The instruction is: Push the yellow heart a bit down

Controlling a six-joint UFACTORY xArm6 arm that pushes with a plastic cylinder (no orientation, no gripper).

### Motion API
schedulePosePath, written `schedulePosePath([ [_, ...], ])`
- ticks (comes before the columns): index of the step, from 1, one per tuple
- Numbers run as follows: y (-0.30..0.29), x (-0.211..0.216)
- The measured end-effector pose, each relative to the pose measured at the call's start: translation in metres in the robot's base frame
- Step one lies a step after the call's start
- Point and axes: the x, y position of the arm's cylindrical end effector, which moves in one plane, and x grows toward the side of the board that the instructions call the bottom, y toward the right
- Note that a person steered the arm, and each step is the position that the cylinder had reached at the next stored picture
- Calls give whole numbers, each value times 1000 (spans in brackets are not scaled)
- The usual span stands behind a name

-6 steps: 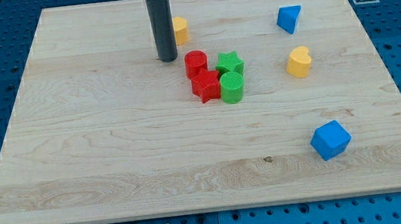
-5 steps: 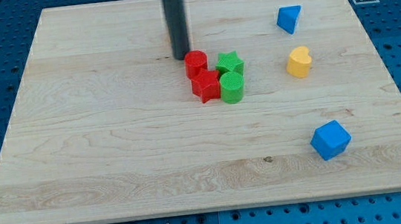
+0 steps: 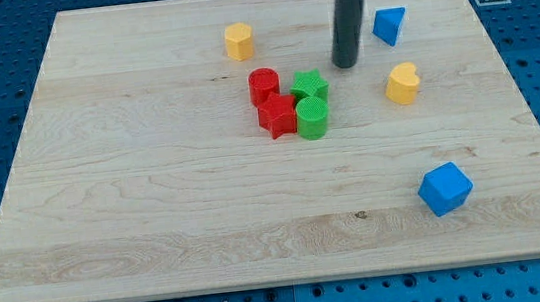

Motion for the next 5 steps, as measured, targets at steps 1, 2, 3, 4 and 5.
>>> schedulePosePath([
  [1,31,8],
  [2,54,39],
  [3,70,47],
  [4,87,74],
  [5,123,97],
])
